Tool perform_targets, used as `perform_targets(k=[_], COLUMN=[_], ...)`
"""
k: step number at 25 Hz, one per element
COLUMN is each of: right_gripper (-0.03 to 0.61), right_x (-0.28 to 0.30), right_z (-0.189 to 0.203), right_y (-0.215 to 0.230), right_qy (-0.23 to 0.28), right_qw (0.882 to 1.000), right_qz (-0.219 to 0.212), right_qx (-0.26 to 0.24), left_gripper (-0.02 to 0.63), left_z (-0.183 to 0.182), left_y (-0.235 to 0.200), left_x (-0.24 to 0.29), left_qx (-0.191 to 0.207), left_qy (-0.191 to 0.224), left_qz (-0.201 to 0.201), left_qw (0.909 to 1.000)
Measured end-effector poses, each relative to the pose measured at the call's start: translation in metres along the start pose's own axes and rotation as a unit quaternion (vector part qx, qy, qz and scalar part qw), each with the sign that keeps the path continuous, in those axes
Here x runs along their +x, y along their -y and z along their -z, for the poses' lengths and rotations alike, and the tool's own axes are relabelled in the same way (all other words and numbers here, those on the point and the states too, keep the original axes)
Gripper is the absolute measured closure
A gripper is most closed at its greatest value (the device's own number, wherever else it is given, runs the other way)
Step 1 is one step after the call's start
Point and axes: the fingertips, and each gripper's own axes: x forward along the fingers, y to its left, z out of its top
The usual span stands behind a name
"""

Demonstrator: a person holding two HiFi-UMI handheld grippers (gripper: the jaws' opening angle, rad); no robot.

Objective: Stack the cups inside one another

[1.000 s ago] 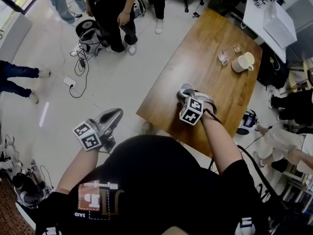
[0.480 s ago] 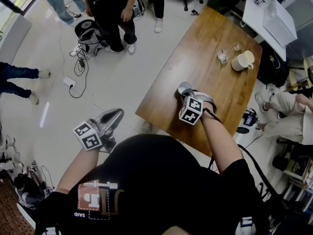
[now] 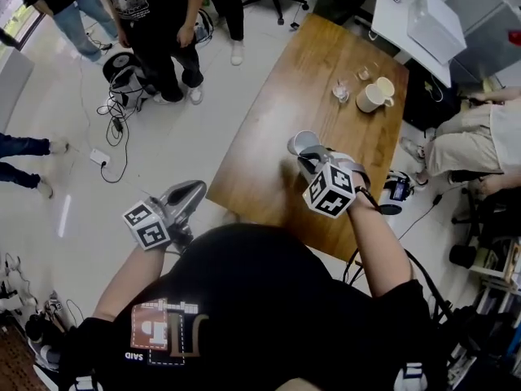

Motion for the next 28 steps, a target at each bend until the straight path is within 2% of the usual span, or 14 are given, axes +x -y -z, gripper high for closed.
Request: perform_targets(k=[8, 16, 19, 24, 28], right_gripper=[0.546, 0.541, 0.424, 0.419, 0.420], right_x=[-0.039, -0.014, -0.006, -0.033, -0.063], right_z=[0.062, 0.088, 0.089, 0.078, 0.087], right_y=[-0.013, -0.041, -0.042, -0.024, -0.016], right_qy=[-0.052, -0.076, -0.064, -0.020, 0.013], right_qw=[0.999, 0.996, 0.996, 0.996, 0.991], right_qz=[-0.011, -0.047, -0.046, -0.005, 0.024], right_qx=[0.009, 0.019, 0.042, 0.082, 0.130], left_gripper=[0.617, 0.617, 0.617, 0.617, 0.617], left_z=[0.004, 0.008, 0.010, 0.009, 0.009], left_y=[0.016, 0.026, 0.026, 0.025, 0.027], left_x=[0.031, 0.039, 0.038, 0.037, 0.044], left_qx=[0.004, 0.008, 0.010, 0.011, 0.013], left_qy=[-0.012, -0.017, -0.019, -0.018, -0.023], left_qz=[0.030, 0.034, 0.032, 0.035, 0.044], left_qw=[0.9995, 0.9992, 0.9992, 0.9992, 0.9987])
